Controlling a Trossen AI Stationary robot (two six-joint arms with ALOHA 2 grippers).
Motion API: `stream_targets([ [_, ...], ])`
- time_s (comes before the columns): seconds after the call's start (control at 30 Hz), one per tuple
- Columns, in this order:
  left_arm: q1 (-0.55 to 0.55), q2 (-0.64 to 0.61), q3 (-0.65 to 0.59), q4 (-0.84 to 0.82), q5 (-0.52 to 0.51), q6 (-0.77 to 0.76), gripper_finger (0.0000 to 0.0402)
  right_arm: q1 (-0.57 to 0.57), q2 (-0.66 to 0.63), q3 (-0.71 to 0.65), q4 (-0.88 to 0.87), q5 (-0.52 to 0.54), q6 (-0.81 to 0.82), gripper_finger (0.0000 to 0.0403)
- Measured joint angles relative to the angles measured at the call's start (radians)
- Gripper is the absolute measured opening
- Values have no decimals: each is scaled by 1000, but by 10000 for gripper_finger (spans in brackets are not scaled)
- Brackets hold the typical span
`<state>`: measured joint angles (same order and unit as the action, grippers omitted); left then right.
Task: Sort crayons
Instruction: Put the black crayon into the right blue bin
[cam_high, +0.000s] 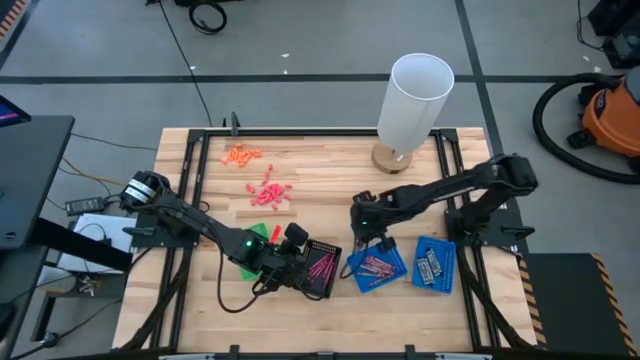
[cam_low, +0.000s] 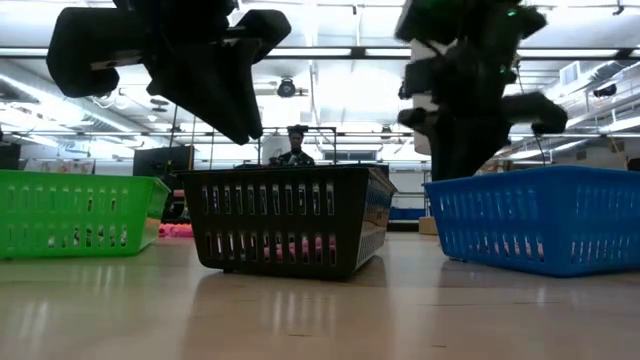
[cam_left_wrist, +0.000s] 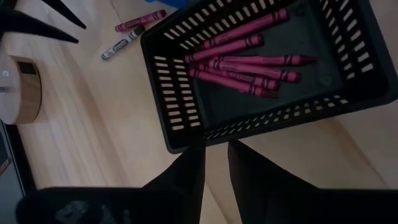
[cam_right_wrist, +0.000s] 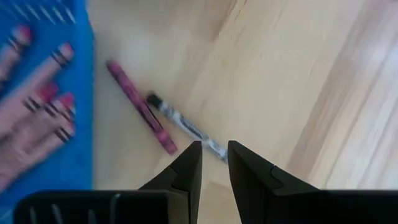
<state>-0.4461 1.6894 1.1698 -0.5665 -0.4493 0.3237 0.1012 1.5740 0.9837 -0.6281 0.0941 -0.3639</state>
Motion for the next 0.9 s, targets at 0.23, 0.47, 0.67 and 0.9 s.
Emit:
stream_targets([
  [0.23,-7,0,0,2,2,-3,77,-2,151,146,-170,20,-187,99],
  [0.47,-21,-1,0,2,2,-9,77,-12,279,234,-264,44,-294,121],
  [0.67,-45,-3,-11,-4,2,-19,77,-25,331,248,-265,77,-351,121],
  [0.9,-56,-3,-98,78,-1,-31,77,-32,353,249,-251,65,-415,111],
])
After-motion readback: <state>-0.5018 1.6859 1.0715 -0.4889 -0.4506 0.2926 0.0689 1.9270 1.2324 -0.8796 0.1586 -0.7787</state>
